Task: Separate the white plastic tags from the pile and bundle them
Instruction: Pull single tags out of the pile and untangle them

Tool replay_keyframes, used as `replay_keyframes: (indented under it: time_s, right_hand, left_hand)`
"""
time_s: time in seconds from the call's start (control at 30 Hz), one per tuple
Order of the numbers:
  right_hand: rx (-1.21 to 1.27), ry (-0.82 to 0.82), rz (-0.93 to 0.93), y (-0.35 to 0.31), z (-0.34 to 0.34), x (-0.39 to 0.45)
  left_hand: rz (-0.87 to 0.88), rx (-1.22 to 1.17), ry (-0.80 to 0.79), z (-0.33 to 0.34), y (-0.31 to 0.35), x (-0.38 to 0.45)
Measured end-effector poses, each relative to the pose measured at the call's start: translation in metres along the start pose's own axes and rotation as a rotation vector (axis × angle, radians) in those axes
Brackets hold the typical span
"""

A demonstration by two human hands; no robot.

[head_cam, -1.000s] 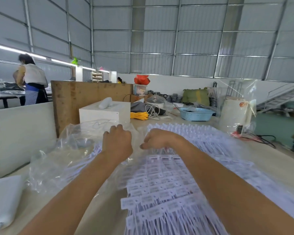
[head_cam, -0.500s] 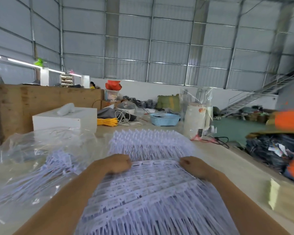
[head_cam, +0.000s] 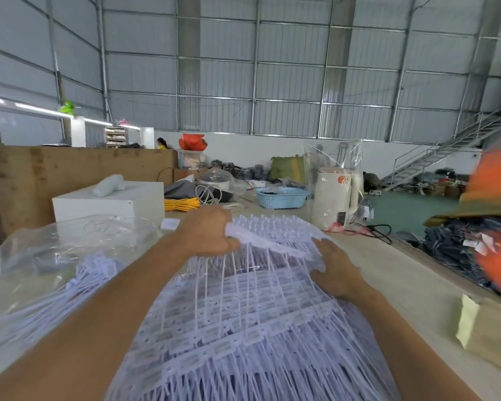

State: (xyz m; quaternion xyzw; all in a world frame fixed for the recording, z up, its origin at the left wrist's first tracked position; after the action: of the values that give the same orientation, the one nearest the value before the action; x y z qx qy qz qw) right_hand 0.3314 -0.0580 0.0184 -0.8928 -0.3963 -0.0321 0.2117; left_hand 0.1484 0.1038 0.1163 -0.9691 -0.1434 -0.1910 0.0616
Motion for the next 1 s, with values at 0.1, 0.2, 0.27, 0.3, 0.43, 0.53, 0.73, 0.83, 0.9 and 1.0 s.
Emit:
replay_keyframes:
  time_s: [0.1,0.2,0.27,0.3,0.43,0.53,0.73,0.83,0.9,1.0]
  right_hand:
    - [-0.049,0.011,-0.011,-0.004,-0.013,0.0]
    - [0.032,0.024,-0.029,-0.009,-0.038,-0.001]
    - [0.078,0.118,-0.06,-0.015,-0.066,-0.011]
    - [0.086,0.174,-0.077,-0.018,-0.081,-0.017]
    - [0.122,0.367,-0.164,-0.035,-0.137,-0.044]
    - [0.004,0.47,-0.134,-0.042,-0.166,-0.06]
    - [-0.176,-0.124,-0.174,-0.06,-0.075,-0.063]
    - [0.014,-0.427,-0.101,-0.051,-0.013,-0.076]
    - [0.095,-0.417,-0.069,-0.043,-0.011,-0.077]
    - [0.115,-0.254,-0.055,-0.027,-0.031,-0.072]
  left_hand:
    - [0.139,0.023,0.194,-0.057,0.034,-0.009]
    - [0.166,0.045,0.318,-0.094,0.053,-0.025]
    - [0.146,-0.012,0.372,-0.11,0.054,-0.035]
    - [0.137,-0.058,0.386,-0.115,0.053,-0.04]
    - [0.087,-0.46,0.408,-0.13,0.039,-0.056]
    - [0.023,-0.548,0.324,-0.125,0.022,-0.054]
    - [-0.151,-0.437,-0.354,-0.023,-0.019,-0.06]
    - [-0.251,-0.181,-0.755,0.037,-0.032,-0.082]
    - [-0.283,-0.07,-0.837,0.047,-0.036,-0.09]
    - [-0.301,-0.001,-0.755,0.034,-0.032,-0.08]
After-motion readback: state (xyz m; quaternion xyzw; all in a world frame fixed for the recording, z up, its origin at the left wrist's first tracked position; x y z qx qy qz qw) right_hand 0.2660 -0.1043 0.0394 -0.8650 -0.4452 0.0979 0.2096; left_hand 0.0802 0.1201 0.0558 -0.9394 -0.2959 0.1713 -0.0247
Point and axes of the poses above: each hand's wrist, its own x-axis towards the middle knuckle, its own z-axis out of the palm, y = z × x, the point moved 9 cm from there along x, towards the middle knuckle, and after that the axes turned 6 degrees about -y, right-handed, at the moved point
